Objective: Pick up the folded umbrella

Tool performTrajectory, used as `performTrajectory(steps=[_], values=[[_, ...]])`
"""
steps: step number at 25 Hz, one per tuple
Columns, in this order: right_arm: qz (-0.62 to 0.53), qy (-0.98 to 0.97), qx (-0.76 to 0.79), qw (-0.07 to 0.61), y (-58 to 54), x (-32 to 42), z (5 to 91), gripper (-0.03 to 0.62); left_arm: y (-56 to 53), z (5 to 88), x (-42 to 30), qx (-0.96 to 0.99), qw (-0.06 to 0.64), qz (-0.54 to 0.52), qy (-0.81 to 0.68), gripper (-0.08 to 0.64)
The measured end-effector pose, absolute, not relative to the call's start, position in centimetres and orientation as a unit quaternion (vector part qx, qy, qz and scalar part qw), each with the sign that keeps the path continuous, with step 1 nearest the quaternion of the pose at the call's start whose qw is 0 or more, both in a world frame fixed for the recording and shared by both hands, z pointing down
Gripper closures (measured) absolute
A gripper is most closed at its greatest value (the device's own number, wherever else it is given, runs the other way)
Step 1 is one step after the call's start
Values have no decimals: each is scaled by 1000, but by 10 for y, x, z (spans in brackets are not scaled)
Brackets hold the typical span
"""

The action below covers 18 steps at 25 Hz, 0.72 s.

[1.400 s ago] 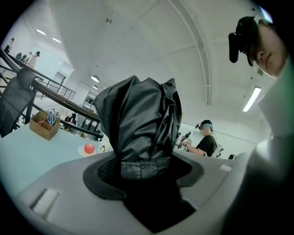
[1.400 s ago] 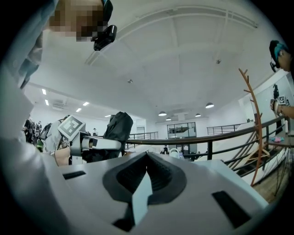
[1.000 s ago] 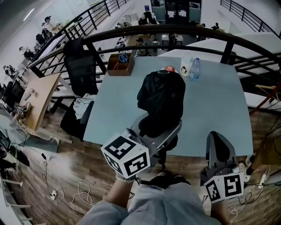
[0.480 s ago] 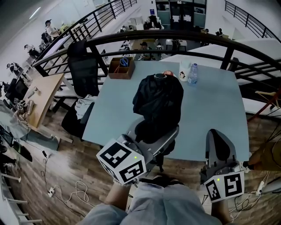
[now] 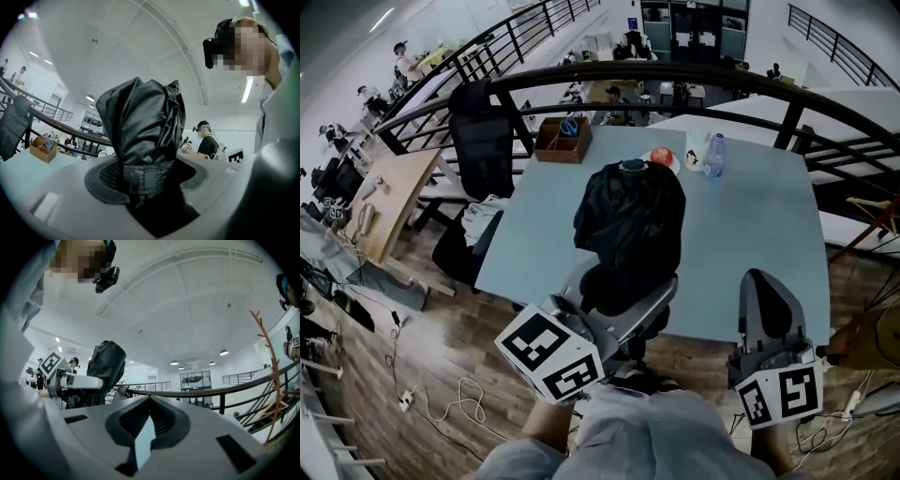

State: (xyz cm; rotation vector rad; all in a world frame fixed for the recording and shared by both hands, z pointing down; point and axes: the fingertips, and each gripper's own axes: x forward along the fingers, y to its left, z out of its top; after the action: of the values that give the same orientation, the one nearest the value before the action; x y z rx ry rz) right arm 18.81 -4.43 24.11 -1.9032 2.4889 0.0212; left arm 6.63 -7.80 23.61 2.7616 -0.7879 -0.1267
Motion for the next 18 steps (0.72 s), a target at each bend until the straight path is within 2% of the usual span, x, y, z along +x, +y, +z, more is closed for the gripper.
performTrajectory(steps=[18], values=[[1, 791, -612, -2, -39, 195, 243, 594, -83, 239, 60, 949, 127, -48, -284, 287]])
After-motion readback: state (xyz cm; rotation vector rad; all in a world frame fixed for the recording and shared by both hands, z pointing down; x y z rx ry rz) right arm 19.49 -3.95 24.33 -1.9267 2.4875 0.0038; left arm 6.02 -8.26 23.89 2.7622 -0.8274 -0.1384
